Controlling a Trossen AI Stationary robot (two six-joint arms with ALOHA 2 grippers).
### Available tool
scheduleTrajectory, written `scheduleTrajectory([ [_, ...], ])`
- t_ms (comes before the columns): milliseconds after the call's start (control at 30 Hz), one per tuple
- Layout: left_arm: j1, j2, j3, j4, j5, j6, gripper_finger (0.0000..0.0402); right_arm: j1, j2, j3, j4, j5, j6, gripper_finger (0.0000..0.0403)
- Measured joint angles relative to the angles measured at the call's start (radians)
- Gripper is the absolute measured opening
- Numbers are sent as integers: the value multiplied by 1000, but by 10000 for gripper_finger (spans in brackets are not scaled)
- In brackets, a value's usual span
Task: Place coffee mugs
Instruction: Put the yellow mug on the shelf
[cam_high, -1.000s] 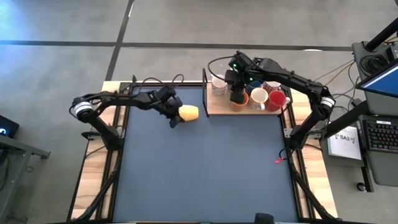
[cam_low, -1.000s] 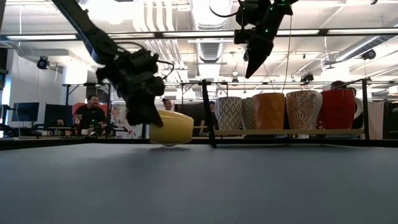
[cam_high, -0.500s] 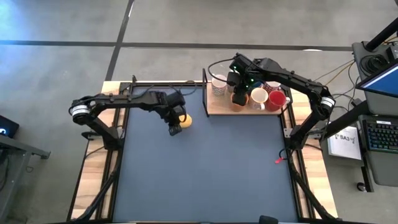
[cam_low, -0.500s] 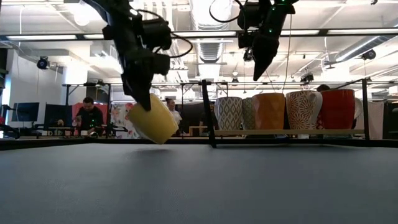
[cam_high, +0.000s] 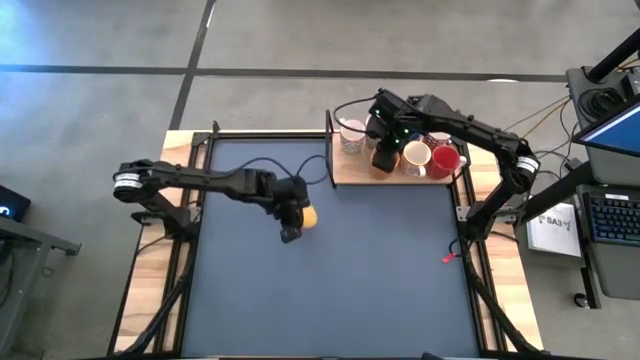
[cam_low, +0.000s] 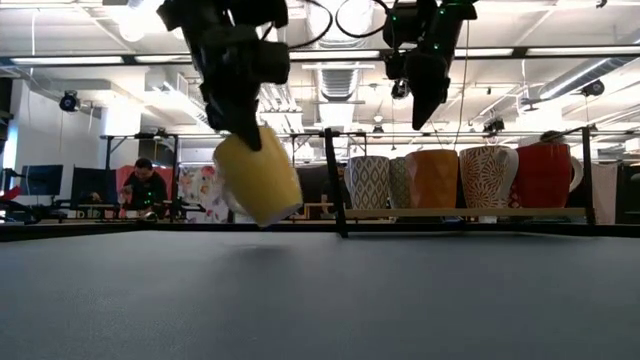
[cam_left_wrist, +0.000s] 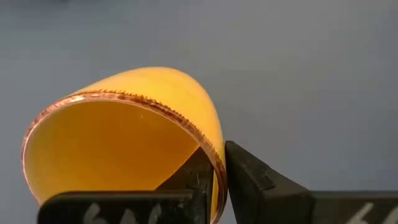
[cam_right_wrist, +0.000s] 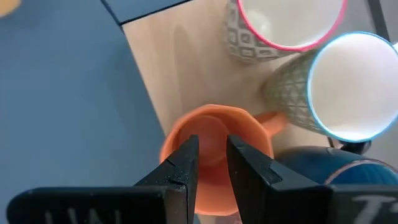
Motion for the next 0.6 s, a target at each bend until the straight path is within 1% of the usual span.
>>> scheduleTrajectory([
  [133,-43,32,2,77,-86,-22,18,32,-5,-1,-5,-1,7,73],
  [267,-52,101,36,98,-137,-3,13,61,-13,-1,-8,-1,-1,73],
  [400,-50,184,123,53,-192,49,12,77,-18,-1,-15,-1,-7,73],
  [500,-51,242,206,26,-197,102,11,80,-19,-1,-16,-1,-10,73],
  [600,-51,299,264,-12,-193,152,11,79,-19,-1,-20,0,-12,73],
])
